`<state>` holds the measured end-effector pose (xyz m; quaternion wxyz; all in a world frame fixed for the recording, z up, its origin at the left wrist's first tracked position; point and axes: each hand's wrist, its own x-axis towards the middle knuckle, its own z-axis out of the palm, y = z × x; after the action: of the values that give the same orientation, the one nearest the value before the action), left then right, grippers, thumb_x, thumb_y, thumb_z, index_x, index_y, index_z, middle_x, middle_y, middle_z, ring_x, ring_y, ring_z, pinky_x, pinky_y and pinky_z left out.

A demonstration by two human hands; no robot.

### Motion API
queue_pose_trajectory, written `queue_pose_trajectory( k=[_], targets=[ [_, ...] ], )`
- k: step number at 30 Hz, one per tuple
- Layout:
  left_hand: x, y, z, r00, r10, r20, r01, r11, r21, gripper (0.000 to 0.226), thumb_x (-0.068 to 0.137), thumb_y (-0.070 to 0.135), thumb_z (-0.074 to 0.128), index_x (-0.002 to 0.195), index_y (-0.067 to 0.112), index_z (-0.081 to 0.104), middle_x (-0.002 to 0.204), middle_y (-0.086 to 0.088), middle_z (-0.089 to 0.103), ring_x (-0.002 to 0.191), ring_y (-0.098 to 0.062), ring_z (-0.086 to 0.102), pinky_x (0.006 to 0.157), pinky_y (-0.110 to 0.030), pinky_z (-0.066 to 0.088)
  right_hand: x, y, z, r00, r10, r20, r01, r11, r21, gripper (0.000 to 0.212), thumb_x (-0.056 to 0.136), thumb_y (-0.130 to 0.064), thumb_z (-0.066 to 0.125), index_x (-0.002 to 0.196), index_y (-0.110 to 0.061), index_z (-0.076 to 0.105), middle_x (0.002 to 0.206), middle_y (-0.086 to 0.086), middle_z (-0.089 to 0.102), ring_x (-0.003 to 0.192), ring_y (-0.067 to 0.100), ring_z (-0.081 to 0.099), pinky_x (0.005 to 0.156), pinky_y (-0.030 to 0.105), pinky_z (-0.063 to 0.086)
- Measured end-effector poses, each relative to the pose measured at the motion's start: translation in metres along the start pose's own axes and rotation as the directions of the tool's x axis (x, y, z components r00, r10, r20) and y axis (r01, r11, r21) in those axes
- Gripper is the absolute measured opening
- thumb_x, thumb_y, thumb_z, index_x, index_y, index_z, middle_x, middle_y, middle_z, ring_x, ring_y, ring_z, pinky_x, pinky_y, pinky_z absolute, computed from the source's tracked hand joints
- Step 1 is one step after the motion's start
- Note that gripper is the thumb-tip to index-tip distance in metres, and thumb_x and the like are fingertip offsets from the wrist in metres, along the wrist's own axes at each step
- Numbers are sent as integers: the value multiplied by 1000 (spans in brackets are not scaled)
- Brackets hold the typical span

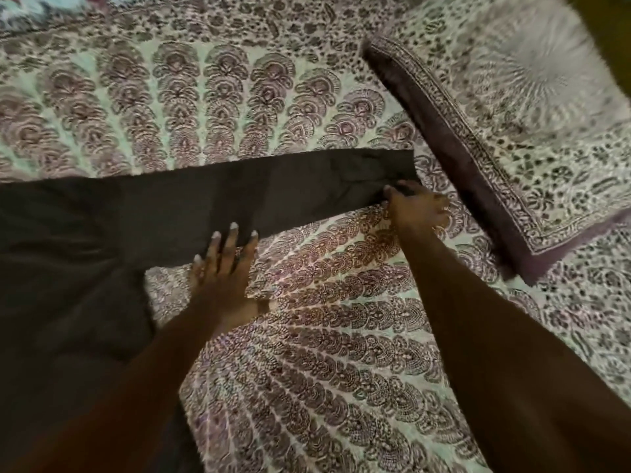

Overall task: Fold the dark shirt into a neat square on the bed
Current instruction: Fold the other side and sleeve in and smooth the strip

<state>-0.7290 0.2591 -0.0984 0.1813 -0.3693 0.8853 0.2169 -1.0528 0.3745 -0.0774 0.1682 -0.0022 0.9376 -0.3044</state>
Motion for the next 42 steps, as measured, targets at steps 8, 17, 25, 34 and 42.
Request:
queue_pose_trajectory(
  k=[8,17,25,34,42],
  targets=[
    [-1,2,0,1000,2,6,-2,1000,-13,136,71,84,68,152,47,-35,155,11,-54,147,-24,-46,122,-62,-9,8,-29,-2,996,-18,-90,49,937,345,46,76,-11,88,70,-23,44,74,-7,55,80,18,62,91,37,55],
    [4,-1,-10,997,21,77,-5,979,-202,116,77,84,62,156,55,-19,160,18,-46,149,-16,-42,123,-54,-13,-139,-33,12,782,-623,-2,552,692,464,54,77,13,74,119,-16,58,95,0,67,87,7,68,76,19,60],
    [-47,-23,-61,962,-269,38,-28,-240,-970,51,83,43,80,119,9,68,108,-9,76,97,-28,71,86,-41,58,-264,1,64,380,-899,217,829,435,352,41,70,11,77,108,-2,72,106,12,64,89,21,65,78,22,54],
    [-156,-141,-74,955,-208,211,133,-336,-932,52,82,1,55,133,4,66,130,-15,72,117,-30,70,97,-39,60,-371,-12,95,784,-571,244,391,759,520,33,101,-44,63,120,-18,53,108,2,63,98,18,66,83,41,55],
    [-273,-266,-65,896,-341,284,192,-280,-941,39,82,-2,56,114,8,75,114,-15,78,91,-24,78,80,-33,64,-402,-80,157,772,-178,609,-341,693,635,48,93,-14,75,135,-26,56,136,7,67,120,27,67,88,45,57]
  ],
)
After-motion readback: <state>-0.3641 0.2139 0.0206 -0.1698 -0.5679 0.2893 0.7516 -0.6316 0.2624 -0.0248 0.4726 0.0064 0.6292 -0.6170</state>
